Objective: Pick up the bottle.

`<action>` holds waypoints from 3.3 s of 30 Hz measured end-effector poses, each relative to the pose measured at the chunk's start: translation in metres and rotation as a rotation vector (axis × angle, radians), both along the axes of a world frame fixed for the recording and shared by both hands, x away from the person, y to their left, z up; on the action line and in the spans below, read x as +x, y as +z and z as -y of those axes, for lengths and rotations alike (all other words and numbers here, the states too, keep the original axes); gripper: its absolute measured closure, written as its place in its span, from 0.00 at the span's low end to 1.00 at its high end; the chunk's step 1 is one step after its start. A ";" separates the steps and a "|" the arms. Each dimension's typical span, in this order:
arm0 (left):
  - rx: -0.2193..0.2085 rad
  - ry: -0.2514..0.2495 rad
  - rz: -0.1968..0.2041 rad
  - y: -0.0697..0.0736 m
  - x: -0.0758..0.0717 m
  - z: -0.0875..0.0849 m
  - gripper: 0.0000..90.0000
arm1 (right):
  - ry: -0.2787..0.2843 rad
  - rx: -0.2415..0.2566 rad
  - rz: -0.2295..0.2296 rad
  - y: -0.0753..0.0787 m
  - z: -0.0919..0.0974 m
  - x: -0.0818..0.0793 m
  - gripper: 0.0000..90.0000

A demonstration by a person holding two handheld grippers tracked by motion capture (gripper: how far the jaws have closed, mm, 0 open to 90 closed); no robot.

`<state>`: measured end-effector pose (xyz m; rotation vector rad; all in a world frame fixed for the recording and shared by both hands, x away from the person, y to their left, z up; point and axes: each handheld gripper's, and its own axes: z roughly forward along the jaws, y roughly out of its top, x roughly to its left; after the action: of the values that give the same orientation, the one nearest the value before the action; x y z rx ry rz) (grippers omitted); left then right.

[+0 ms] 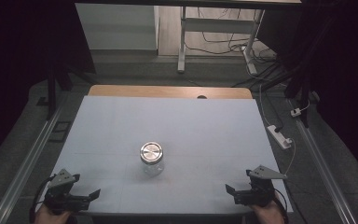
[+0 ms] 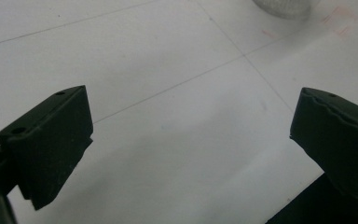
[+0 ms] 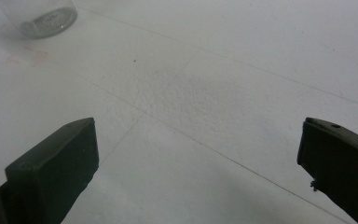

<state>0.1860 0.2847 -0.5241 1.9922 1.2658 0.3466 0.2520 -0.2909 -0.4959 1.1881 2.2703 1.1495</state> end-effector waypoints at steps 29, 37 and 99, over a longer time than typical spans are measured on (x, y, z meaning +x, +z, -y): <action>-0.004 -0.024 -0.020 0.000 0.002 0.002 0.00 | 0.058 -0.007 -0.030 -0.001 -0.002 0.003 0.00; -0.029 -0.051 0.009 0.005 0.004 0.005 0.00 | 0.062 -0.012 -0.034 -0.001 -0.003 0.003 0.00; -0.071 -0.276 0.101 0.015 0.058 0.065 0.00 | 0.078 -0.022 -0.046 -0.002 -0.005 0.005 0.00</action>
<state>0.2436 0.2197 -0.5095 2.0290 0.9133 0.2601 0.2565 -0.2861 -0.4984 1.1387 2.3771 1.1332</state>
